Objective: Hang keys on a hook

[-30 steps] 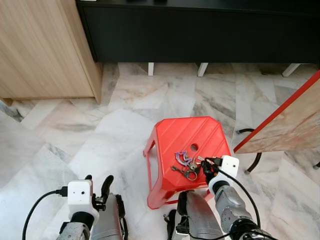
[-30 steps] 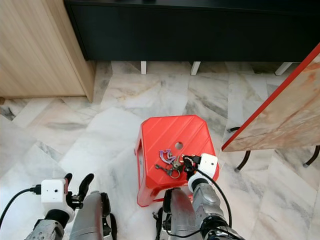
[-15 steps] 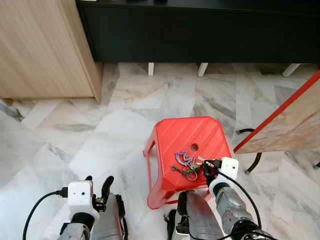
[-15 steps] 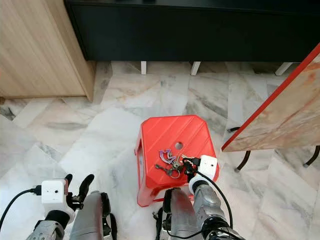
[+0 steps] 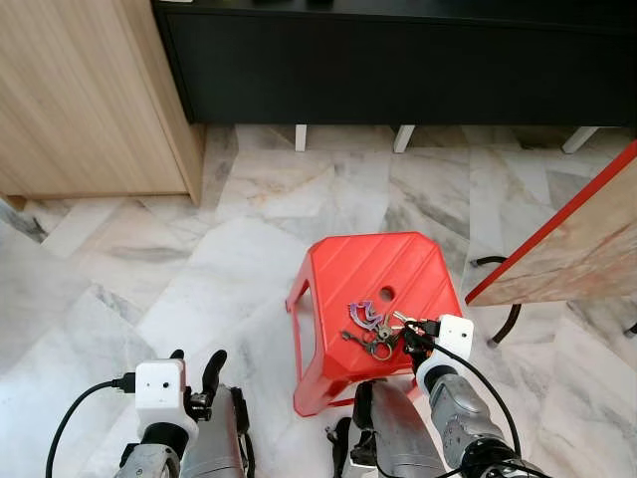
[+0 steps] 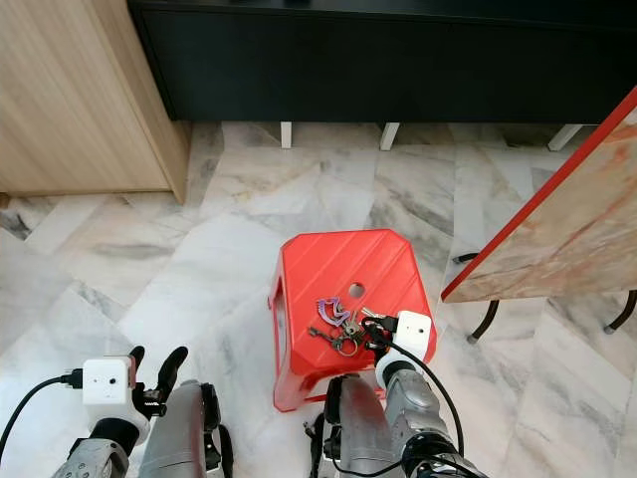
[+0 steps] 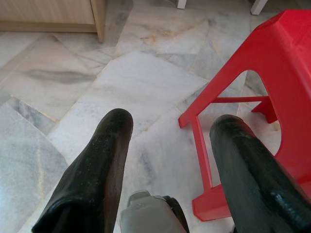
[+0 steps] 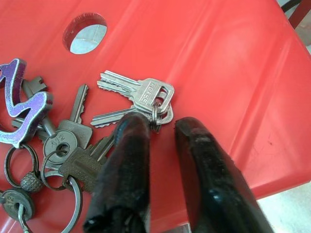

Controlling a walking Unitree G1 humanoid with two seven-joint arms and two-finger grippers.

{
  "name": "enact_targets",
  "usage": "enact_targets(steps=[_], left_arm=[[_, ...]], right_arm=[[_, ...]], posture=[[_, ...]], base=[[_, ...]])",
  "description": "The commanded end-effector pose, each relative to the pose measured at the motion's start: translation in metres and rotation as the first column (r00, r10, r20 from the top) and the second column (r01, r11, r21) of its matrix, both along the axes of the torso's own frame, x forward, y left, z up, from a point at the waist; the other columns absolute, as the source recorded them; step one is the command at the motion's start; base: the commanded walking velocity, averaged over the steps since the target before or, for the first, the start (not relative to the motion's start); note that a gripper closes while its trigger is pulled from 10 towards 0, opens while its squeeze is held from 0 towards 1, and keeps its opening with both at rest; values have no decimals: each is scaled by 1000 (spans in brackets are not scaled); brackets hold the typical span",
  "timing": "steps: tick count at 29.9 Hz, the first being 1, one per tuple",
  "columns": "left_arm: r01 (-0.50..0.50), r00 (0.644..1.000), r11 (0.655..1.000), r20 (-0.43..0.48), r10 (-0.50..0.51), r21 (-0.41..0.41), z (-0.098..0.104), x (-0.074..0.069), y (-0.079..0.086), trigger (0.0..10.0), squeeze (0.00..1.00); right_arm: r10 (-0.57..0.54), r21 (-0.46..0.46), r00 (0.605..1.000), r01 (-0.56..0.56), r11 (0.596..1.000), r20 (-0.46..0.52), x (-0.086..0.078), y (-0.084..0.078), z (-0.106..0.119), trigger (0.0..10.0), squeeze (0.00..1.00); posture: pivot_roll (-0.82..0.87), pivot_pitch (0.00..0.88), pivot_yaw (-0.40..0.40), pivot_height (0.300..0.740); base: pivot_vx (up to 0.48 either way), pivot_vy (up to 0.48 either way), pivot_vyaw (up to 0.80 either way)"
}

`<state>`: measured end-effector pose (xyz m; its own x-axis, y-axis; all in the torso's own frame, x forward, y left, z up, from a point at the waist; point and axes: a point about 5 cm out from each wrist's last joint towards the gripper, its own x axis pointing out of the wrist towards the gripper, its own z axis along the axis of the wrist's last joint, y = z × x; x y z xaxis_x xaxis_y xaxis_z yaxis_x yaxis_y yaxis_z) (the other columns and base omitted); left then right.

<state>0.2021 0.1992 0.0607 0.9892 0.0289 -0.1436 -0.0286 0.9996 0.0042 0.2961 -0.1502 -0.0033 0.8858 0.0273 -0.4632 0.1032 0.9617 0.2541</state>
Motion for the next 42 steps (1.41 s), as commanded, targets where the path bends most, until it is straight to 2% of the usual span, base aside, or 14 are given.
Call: enact_targets(steps=[1,22,25,27,32,40,41,42], left_arm=[[-3,1000,1000,-31,3,-1,-5,-6,0,10000,0],[-3,999,1000,-36,3,-1,-6,-7,-2,10000,0],[-3,999,1000,-37,3,1,-6,-6,-1,10000,0],[-4,999,1000,-37,4,2,-7,-4,-1,10000,0],[-4,1000,1000,-29,4,1,-8,5,-2,10000,0],[0,1000,1000,-12,0,1,-8,16,-2,10000,0],[0,1000,1000,-8,0,2,-8,19,-3,10000,0],[0,1000,1000,-8,0,2,-8,19,-3,10000,0]], right_arm=[[-15,2,998,15,1000,-58,-11,-3,-12,0,0],[-10,0,998,10,1000,-61,-12,-3,-13,0,0],[-22,10,1000,22,1000,-21,-9,-4,-8,0,0],[-23,-19,1000,23,1000,12,-7,-5,-5,0,0],[-53,-39,990,59,997,131,-2,-8,7,0,0],[-32,-68,969,50,996,244,-5,-6,15,0,0],[-16,-85,964,40,996,266,-6,-5,16,7294,0],[-16,-85,964,40,996,266,-6,-5,16,7294,0]], posture=[[76,314,-139,616],[79,315,-141,616],[81,310,-140,616],[79,303,-140,616],[80,269,-140,616],[74,226,-140,616],[77,207,-140,616],[77,207,-140,616]], base=[[0,0,0],[0,0,0],[0,0,0],[0,0,0],[0,0,0],[0,0,0],[0,0,0],[0,0,0]])
